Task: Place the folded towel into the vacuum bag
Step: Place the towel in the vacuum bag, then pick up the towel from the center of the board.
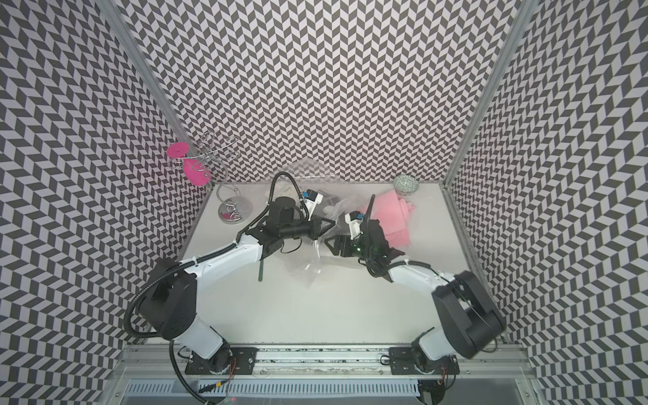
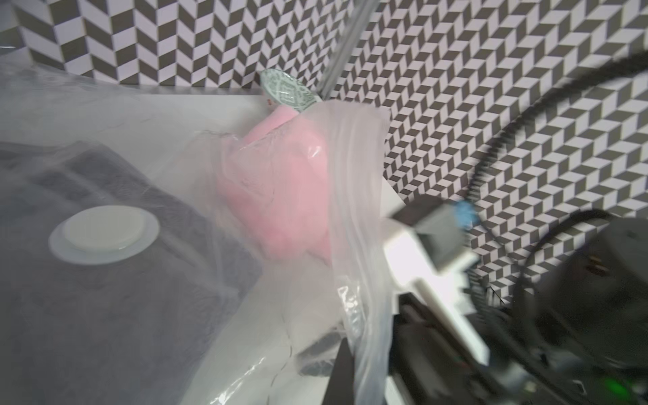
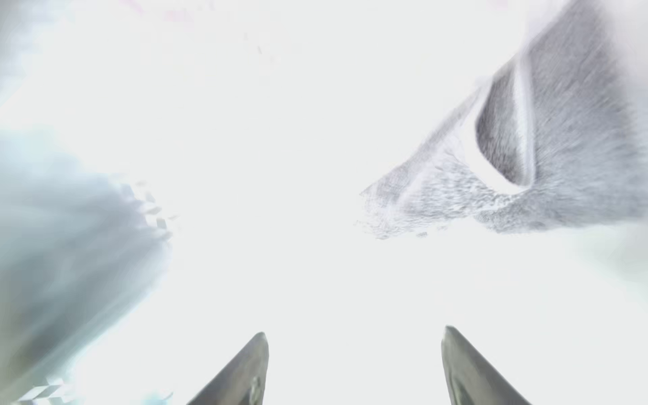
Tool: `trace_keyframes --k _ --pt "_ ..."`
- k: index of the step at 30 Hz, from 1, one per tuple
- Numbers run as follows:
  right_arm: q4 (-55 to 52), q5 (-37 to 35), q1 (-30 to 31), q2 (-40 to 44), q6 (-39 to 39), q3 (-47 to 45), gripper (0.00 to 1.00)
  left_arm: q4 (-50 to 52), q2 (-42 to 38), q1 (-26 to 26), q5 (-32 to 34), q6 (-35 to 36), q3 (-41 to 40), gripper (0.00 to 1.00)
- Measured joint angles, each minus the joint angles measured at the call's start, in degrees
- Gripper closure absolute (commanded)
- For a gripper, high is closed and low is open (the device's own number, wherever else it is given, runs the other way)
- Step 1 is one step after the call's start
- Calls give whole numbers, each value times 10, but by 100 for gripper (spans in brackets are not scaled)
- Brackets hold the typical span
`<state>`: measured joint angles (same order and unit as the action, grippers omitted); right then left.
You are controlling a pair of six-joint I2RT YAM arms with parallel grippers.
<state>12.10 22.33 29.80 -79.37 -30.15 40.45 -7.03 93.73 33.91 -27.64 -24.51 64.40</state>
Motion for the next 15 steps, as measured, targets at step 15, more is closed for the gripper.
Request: trace_keyframes --k 15 --pt "-65 -139 -261 59 1 56 9 -2 12 -2 30 -26 0 100"
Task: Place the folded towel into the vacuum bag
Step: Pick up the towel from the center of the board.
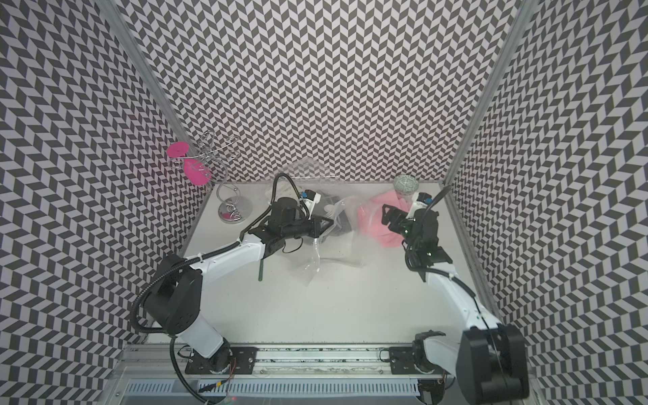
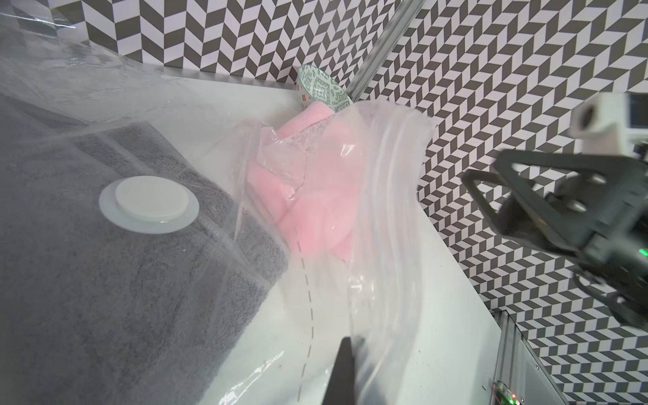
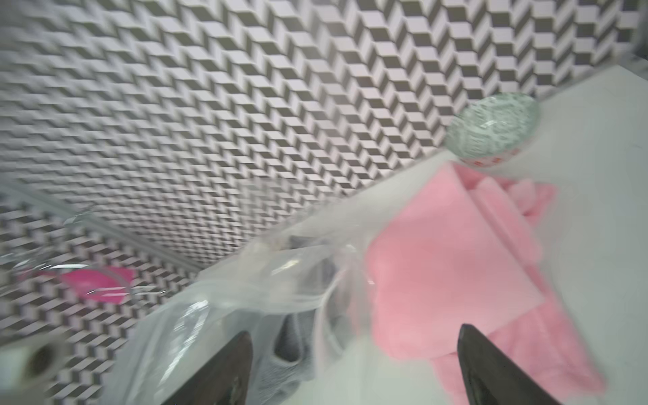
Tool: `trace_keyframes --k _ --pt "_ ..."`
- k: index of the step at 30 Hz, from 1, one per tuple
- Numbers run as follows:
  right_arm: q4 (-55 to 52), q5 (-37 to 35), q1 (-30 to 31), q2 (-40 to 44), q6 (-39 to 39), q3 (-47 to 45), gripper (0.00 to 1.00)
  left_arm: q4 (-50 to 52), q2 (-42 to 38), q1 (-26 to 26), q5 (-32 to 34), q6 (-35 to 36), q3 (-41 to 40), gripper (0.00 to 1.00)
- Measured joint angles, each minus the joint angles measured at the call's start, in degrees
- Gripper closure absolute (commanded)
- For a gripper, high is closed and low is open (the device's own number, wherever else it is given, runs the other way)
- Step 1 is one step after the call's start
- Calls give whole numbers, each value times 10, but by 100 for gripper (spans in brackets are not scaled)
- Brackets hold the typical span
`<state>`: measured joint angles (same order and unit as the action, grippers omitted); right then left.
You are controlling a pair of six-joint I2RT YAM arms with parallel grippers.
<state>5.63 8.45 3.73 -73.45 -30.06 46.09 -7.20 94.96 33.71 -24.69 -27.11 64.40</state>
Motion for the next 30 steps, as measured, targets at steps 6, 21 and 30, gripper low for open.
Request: trace_keyframes --k 6,21,30 --pt "-88 35 -61 -217 -8 125 0 0 0 0 0 0 0 100" --pt "-66 134 -110 -382 58 201 1 10 -7 -29 -5 6 -1 100" --pt "88 235 -96 -398 35 143 14 17 -7 -34 -10 7 -1 100"
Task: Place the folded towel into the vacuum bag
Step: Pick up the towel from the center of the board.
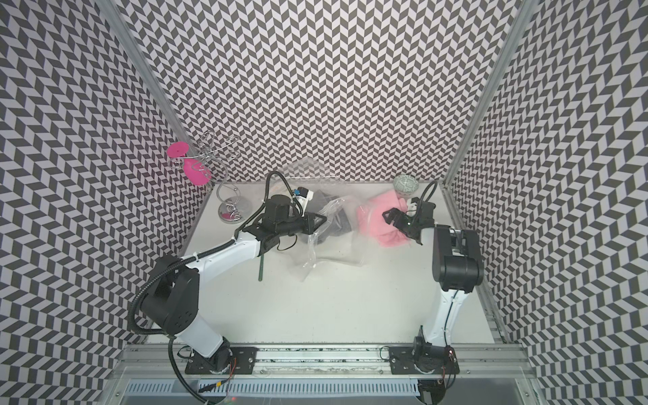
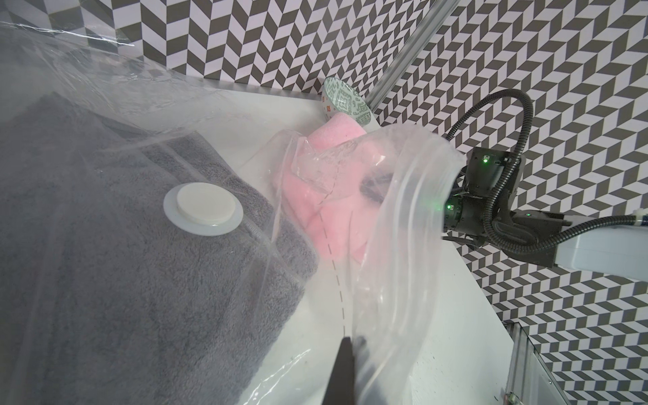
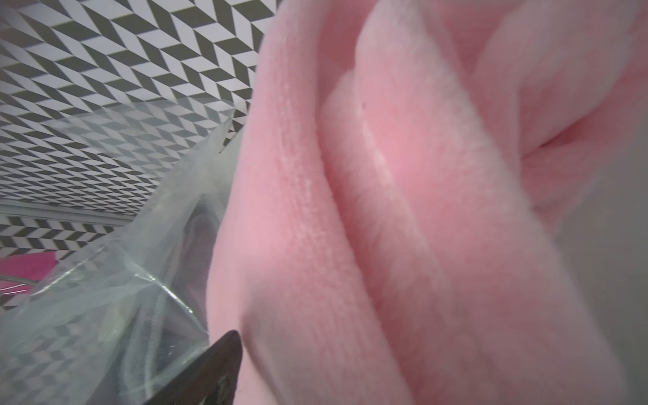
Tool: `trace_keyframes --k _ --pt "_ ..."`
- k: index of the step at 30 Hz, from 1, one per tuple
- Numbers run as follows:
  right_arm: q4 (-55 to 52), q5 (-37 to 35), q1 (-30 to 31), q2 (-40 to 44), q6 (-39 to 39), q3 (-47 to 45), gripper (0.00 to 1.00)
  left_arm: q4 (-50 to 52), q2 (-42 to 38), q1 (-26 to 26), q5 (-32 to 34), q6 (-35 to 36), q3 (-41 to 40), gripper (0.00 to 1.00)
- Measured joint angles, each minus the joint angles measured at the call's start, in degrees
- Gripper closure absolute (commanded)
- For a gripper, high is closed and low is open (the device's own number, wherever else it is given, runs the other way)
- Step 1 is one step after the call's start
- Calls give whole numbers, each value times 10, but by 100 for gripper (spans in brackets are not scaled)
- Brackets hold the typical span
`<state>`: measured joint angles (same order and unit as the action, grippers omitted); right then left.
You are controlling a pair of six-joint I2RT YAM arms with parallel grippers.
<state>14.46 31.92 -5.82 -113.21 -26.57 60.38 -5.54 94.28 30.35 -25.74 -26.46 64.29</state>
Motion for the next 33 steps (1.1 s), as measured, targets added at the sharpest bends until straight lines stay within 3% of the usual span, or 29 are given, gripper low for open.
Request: trace_keyframes --k 5,8,10,16,24,33 --pt "74 3 16 -12 -38 -14 57 5 0 0 -1 0 0 100" --pt "115 3 18 -14 -64 -27 88 7 0 0 -1 0 0 100" --pt "136 5 18 -14 -76 -35 98 8 0 0 -1 0 0 100" --pt "174 3 23 20 -120 -87 100 9 0 0 -1 1 0 100" --pt "153 -56 92 206 -155 -201 100 9 0 0 -1 0 0 100" --pt "-45 -173 104 432 -71 -189 100 9 0 -4 -1 -2 0 100"
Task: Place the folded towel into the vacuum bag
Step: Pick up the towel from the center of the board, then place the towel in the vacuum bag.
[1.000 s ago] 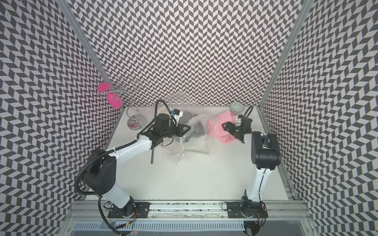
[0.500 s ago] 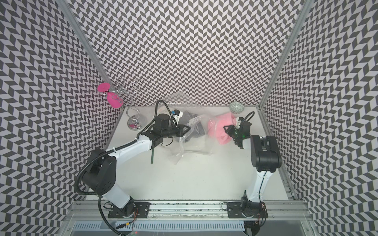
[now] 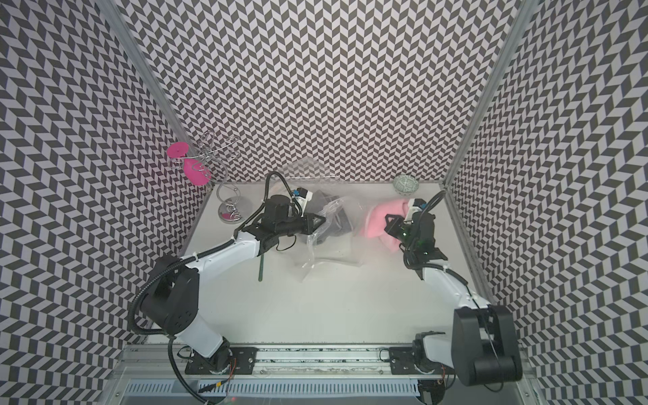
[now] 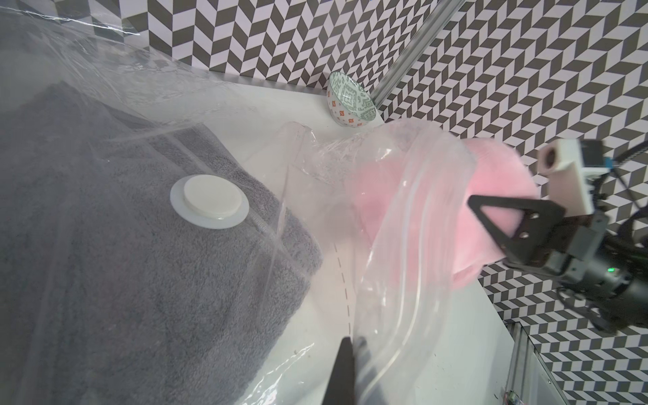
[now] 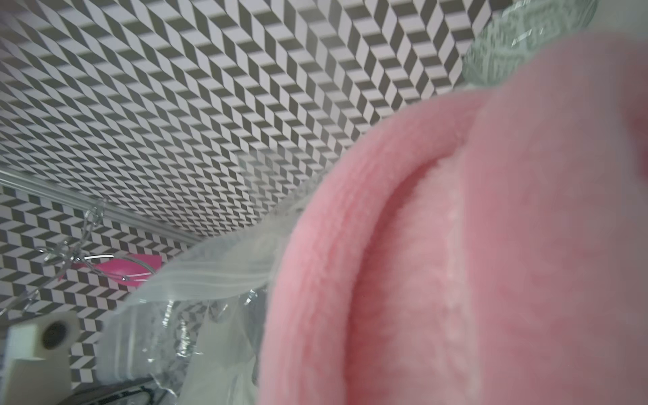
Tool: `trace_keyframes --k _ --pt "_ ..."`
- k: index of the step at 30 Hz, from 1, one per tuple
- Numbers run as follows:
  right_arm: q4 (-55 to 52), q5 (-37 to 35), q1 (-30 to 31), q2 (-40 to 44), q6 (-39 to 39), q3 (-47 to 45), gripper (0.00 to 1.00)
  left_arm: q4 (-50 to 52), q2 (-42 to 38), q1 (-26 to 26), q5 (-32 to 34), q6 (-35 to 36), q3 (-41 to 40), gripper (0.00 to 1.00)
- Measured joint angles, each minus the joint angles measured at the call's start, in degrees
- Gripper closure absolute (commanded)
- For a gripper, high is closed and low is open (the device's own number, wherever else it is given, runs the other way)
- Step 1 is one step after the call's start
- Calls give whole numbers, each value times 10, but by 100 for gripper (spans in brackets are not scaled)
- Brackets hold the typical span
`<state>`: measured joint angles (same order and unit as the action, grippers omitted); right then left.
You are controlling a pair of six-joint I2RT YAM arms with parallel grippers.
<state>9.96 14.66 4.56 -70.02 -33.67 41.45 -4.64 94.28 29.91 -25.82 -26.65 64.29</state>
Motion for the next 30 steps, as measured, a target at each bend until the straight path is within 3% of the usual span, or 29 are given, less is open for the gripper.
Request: trace_keyframes --k 4,10,21,25,30 --pt "-29 20 -2 64 46 38 100 0 0 0 0 -1 0 100" --pt "-40 134 0 88 62 100 100 0 1 0 0 -3 0 100" --pt "0 339 90 96 28 137 100 0 28 -1 -9 -6 24 100" --pt "52 356 103 102 6 85 100 0 30 -1 -11 -9 28 100" --pt "89 321 103 61 -15 -10 100 1 28 -6 -15 -11 33 100"
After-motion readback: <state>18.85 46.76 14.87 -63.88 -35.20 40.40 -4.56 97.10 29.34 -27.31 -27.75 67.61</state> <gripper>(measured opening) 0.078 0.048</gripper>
